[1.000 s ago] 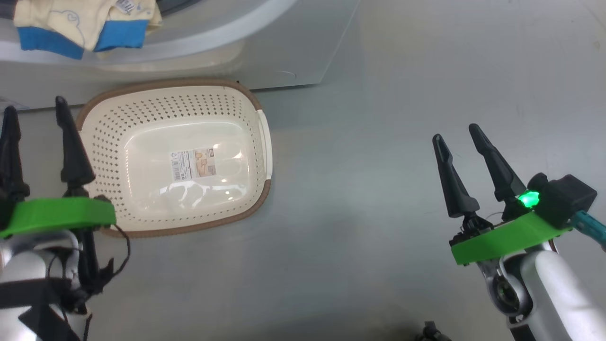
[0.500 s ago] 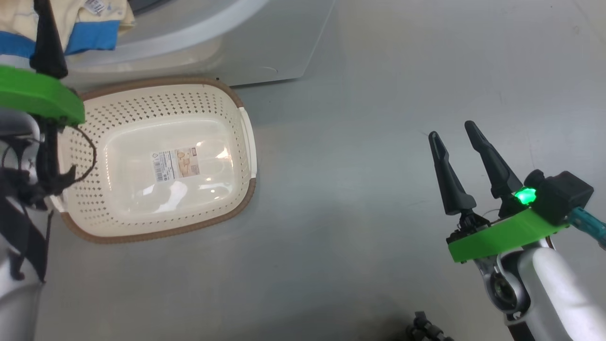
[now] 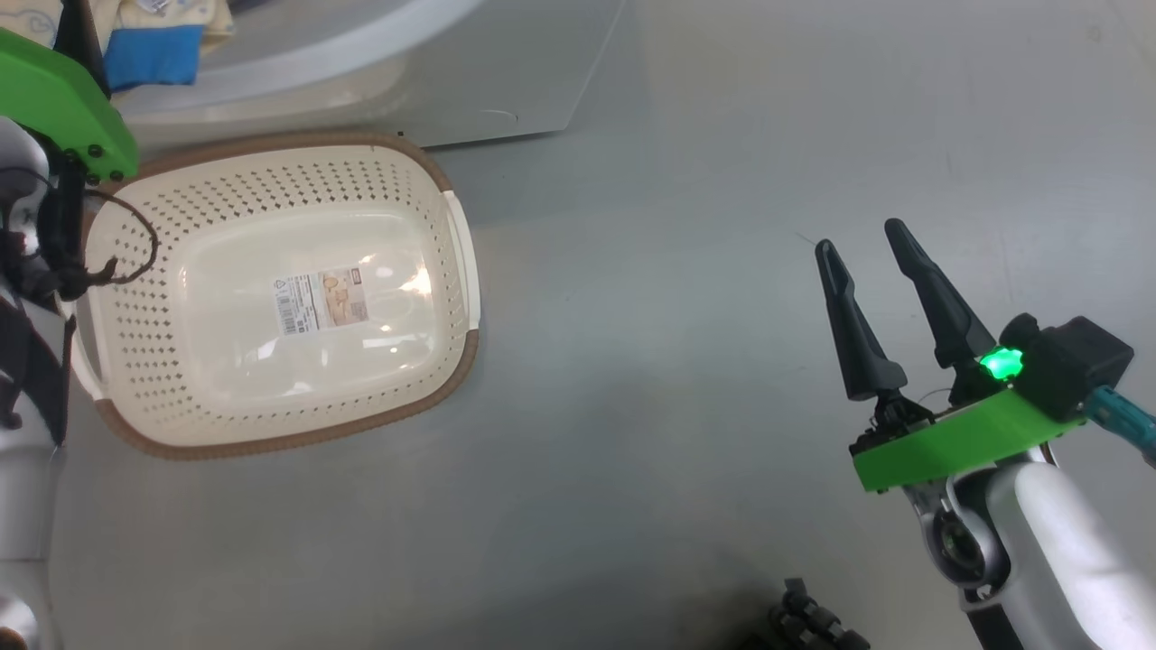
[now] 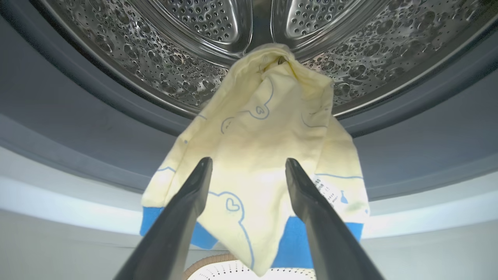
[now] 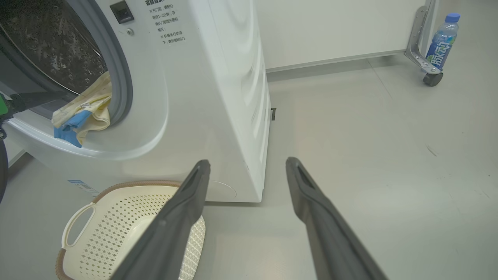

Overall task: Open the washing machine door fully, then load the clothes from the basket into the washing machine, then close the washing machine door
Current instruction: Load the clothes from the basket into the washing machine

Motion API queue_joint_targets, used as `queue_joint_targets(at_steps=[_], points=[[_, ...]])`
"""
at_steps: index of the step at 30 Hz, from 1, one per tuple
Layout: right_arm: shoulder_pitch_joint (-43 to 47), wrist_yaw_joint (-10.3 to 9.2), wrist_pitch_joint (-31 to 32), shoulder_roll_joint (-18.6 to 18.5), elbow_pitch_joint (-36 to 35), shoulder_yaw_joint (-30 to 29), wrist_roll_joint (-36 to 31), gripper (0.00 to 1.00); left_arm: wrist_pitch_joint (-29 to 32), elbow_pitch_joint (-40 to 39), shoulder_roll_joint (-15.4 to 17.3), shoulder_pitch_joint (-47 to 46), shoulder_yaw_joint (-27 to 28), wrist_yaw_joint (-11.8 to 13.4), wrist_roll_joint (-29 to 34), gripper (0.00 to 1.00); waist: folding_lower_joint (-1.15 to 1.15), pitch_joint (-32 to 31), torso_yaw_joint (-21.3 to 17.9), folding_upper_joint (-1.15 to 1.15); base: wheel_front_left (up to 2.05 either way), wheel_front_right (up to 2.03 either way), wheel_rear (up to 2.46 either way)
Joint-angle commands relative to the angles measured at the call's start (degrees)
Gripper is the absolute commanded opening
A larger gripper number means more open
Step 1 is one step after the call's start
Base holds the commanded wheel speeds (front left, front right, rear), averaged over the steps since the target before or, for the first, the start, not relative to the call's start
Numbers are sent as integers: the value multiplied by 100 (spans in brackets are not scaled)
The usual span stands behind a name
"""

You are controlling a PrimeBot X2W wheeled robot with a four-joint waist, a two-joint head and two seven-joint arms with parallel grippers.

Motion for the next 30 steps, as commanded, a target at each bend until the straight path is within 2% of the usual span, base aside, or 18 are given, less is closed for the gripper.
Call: queue_joint_targets(at_steps=[1, 6, 11, 14, 25, 26, 27, 29, 30], points=[[21, -1, -55, -42, -166, 86, 32, 100, 74, -99, 224, -197, 129, -22, -8, 100, 0, 19, -4, 0, 0, 0, 0], [27, -1, -55, -35, -168, 84, 33, 100, 379, 431, 136, -504, 70, -188, -202, 100, 0, 106, -15, 0, 0, 0, 0], [32, -1, -55, -34, -166, 89, 31, 100, 671, 777, 102, -748, 25, -252, -315, 100, 0, 178, -14, 0, 0, 0, 0], [37, -1, -55, -33, -162, 100, 33, 100, 886, 965, 93, -884, -46, -207, -293, 100, 0, 214, -12, 0, 0, 0, 0], [62, -1, -55, -1, -154, 146, 39, 100, 1657, 1585, 94, -1344, -382, 201, 9, 100, 0, 255, -19, 0, 0, 0, 0], [61, -1, -55, 1, -154, 154, 40, 100, 1725, 1635, 96, -1372, -412, 232, 34, 84, 0, 257, -25, 0, 0, 0, 0], [60, -1, -55, 5, -153, 162, 41, 100, 1764, 1675, 84, -1389, -413, 256, 24, 64, 0, 256, -32, 0, 0, 0, 0], [62, -1, -55, 15, -150, 166, 42, 100, 1834, 1753, 77, -1414, -438, 290, 30, 11, 0, 247, -41, 0, 0, 0, 0], [62, -1, -55, 19, -151, 168, 41, 100, 1822, 1773, 80, -1431, -437, 313, 30, 0, 0, 252, -49, 0, 0, 0, 0]])
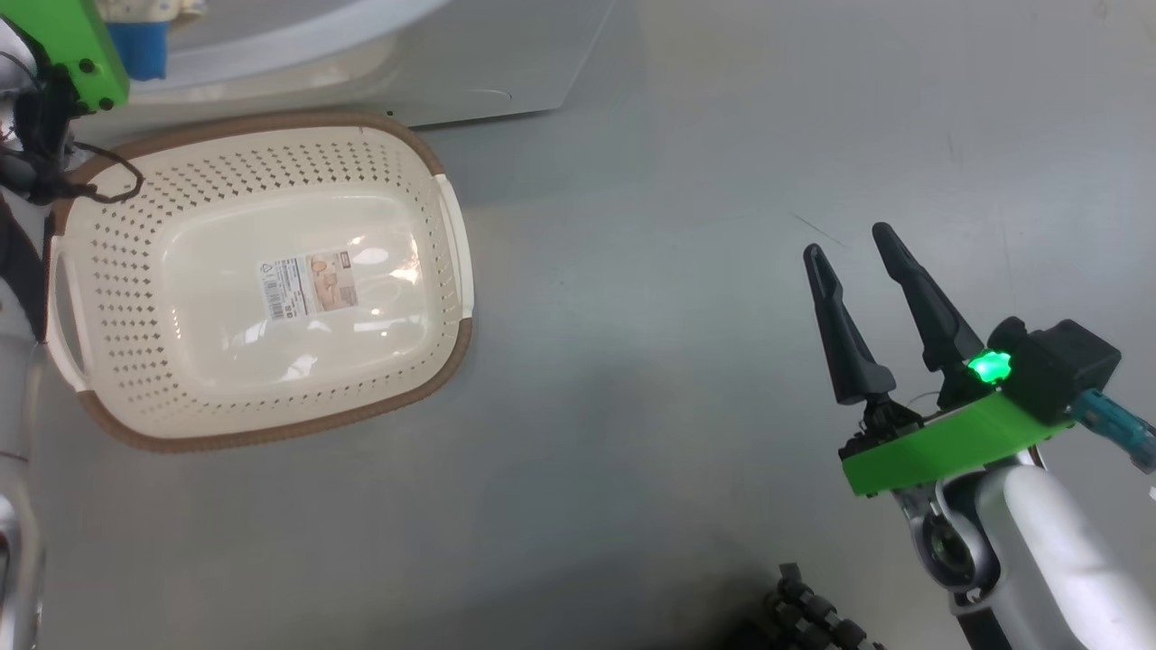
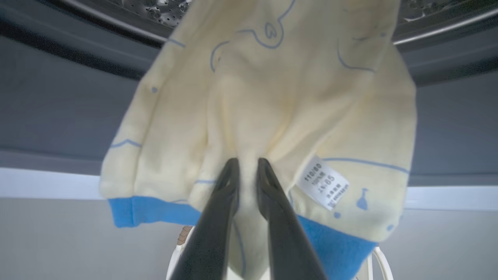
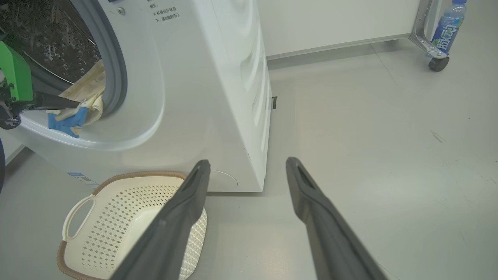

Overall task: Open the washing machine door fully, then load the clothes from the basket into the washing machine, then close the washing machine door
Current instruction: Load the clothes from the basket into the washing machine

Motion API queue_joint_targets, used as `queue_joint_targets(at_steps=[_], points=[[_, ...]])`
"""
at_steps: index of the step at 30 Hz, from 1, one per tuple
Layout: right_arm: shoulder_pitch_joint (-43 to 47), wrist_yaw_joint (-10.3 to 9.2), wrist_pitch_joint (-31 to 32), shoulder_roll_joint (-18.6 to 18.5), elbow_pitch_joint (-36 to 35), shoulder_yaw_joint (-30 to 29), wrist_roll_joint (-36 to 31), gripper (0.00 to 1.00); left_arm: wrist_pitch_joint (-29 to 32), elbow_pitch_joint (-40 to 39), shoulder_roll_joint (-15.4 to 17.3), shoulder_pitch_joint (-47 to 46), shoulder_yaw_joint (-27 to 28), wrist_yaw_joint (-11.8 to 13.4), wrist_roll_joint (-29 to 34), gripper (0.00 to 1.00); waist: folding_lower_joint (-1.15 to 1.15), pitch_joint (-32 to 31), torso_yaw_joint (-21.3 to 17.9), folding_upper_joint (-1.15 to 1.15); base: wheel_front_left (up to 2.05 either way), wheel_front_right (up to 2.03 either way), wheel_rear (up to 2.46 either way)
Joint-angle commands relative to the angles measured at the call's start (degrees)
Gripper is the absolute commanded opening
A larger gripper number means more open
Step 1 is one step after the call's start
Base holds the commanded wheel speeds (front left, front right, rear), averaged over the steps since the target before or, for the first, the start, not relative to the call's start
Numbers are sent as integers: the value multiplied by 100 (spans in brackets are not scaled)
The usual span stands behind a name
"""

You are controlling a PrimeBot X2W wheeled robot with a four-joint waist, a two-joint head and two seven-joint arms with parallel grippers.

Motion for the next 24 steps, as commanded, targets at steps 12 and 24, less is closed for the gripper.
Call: queue_joint_targets(at_steps=[12, 24], points=[[110, -1, -55, -25, -163, 72, 23, 100, -737, 28, 191, -30, -2, -29, 44, 0, 0, -23, -18, 0, 0, 0, 0], [120, -1, -55, -9, -177, 113, 68, 100, -2486, 96, 135, -392, -39, -217, 110, 0, 0, 3, -91, 0, 0, 0, 0]])
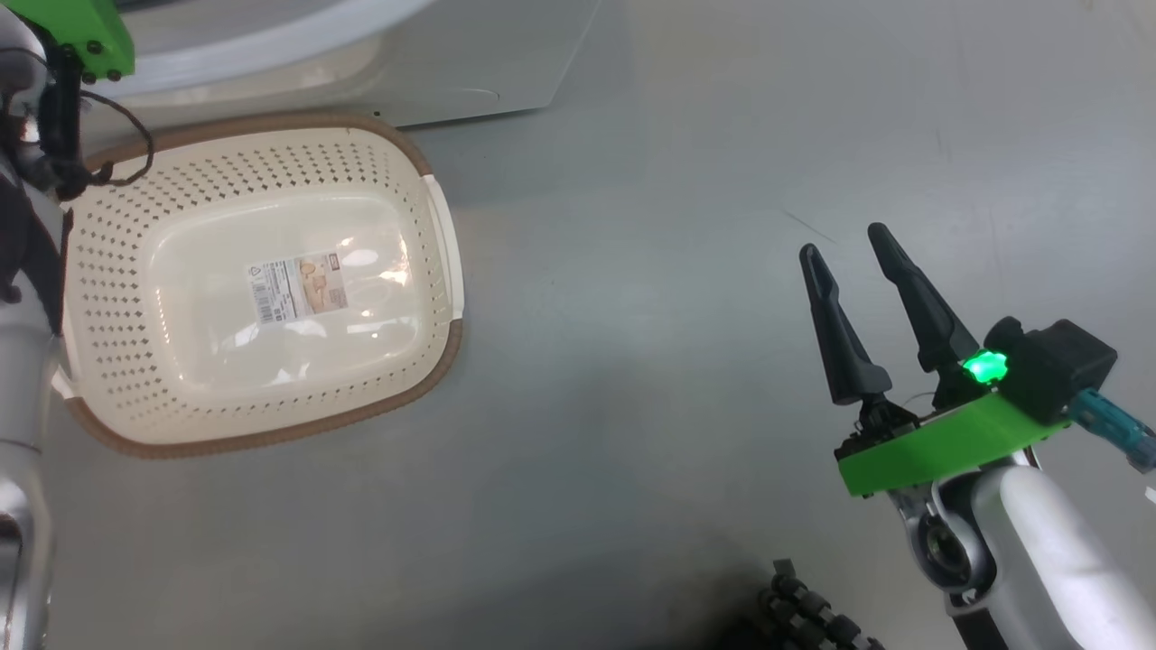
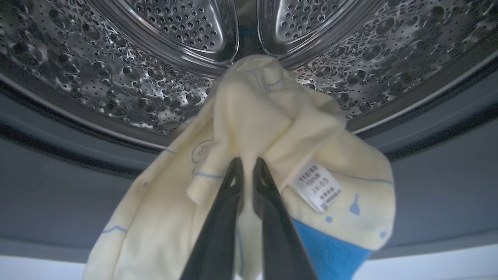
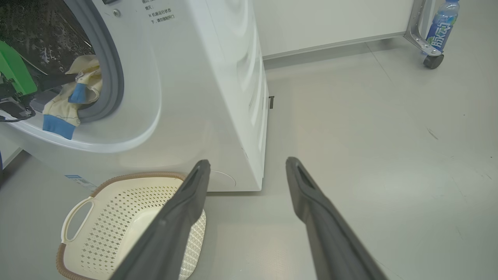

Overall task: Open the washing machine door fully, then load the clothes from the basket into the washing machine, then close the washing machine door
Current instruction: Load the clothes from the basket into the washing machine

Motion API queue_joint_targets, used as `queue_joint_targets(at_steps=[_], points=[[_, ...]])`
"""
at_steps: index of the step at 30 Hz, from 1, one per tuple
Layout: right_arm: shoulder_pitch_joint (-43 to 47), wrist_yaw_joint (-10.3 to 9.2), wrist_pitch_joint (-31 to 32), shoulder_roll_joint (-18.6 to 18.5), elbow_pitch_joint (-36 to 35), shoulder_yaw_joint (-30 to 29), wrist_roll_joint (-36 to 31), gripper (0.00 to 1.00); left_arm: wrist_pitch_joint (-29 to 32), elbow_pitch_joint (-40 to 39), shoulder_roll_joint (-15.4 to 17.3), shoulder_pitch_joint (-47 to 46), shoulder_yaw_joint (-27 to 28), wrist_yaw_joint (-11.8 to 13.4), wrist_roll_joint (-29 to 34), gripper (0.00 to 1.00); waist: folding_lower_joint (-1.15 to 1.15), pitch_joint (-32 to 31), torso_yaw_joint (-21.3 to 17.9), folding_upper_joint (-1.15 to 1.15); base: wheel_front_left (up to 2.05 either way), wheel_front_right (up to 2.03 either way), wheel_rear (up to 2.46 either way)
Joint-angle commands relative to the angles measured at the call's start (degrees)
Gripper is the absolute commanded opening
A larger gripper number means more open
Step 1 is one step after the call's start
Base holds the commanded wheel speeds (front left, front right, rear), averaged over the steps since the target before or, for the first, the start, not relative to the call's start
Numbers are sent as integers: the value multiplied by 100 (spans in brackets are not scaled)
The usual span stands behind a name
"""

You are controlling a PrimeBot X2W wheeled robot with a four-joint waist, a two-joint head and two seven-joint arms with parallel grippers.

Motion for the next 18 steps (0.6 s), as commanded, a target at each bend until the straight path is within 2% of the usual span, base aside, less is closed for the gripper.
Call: queue_joint_targets(at_steps=[1, 8, 18], points=[[122, -1, -55, -55, -163, 94, 32, 100, -179, -148, 229, -314, 87, -1, 74, 0, -1, -5, -12, 0, 0, 0, 0], [150, -1, -55, -50, -163, 138, 52, 100, -892, -1, 191, -691, 49, -8, 131, 0, -1, 3, -67, 0, 0, 0, 0], [179, -1, -55, -39, -157, 197, 99, 100, -1030, 433, 173, -1248, -58, -80, 149, 0, -1, 232, -169, 0, 0, 0, 0]])
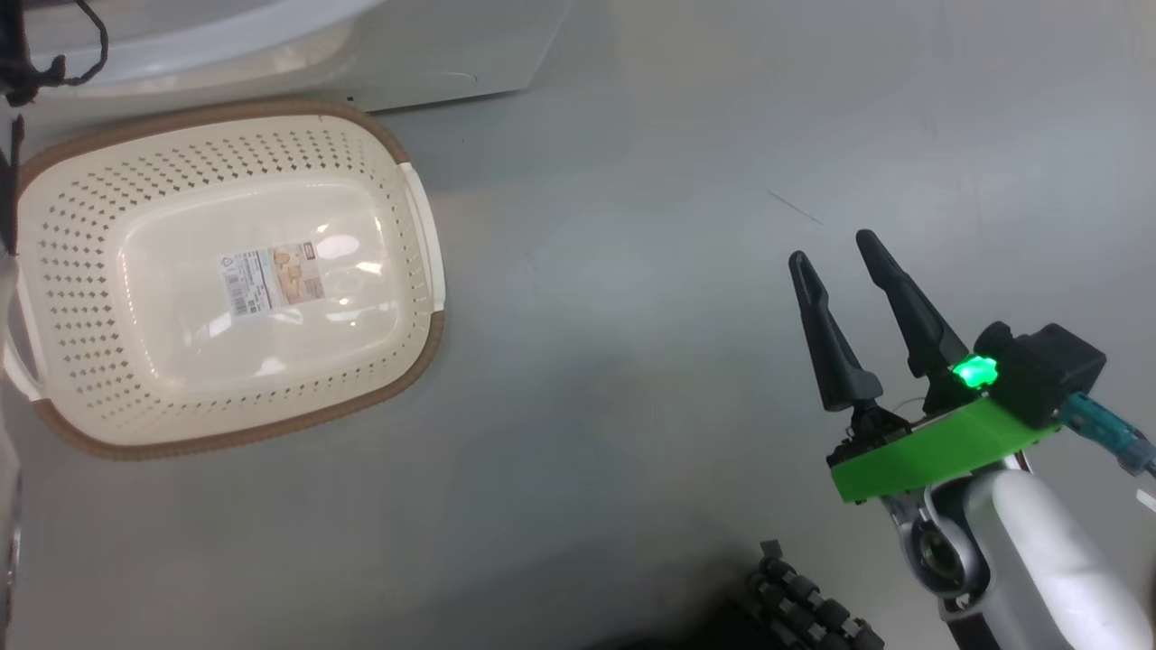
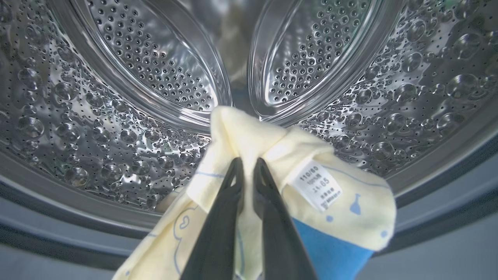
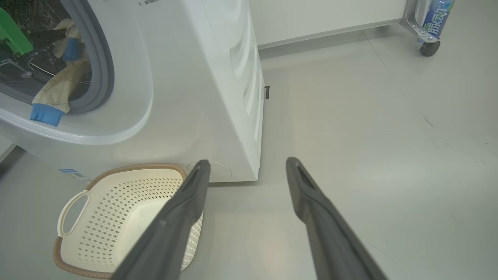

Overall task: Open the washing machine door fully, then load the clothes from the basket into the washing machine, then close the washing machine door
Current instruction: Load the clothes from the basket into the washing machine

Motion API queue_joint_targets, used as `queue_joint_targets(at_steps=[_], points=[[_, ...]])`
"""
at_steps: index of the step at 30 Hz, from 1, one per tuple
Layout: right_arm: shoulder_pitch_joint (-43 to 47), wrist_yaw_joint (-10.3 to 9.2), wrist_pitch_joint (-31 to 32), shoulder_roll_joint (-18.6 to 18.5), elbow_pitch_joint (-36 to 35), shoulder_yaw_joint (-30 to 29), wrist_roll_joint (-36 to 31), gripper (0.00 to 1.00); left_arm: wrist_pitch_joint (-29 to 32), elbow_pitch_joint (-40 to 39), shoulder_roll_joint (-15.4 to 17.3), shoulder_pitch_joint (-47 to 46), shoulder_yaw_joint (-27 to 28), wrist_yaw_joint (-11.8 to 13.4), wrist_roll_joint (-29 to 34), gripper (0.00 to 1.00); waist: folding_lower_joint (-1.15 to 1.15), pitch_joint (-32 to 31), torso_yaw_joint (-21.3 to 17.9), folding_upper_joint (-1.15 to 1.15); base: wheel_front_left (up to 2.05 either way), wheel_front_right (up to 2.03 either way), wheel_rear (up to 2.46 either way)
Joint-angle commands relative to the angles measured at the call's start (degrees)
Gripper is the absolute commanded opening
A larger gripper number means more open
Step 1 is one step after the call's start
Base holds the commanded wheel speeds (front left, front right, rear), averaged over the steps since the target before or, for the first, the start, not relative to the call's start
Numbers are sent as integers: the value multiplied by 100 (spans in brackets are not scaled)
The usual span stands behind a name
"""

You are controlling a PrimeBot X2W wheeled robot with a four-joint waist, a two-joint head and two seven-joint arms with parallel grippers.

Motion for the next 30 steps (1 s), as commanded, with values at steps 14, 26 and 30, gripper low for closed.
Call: queue_joint_targets(at_steps=[14, 26, 30], points=[[111, -1, -55, 84, -133, 202, 96, 100, -221, 108, 253, -1043, -162, -87, 160, 0, 0, 609, -104, 0, 0, 0, 0], [27, -1, -55, 120, -115, 373, 117, 100, -1064, -149, 265, -1719, -391, -337, 341, 0, 0, 828, -205, 0, 0, 0, 0], [-7, -1, -55, 125, -94, 407, 130, 100, -1092, -8, 252, -1734, -424, -406, 316, 0, 0, 869, -249, 0, 0, 0, 0]])
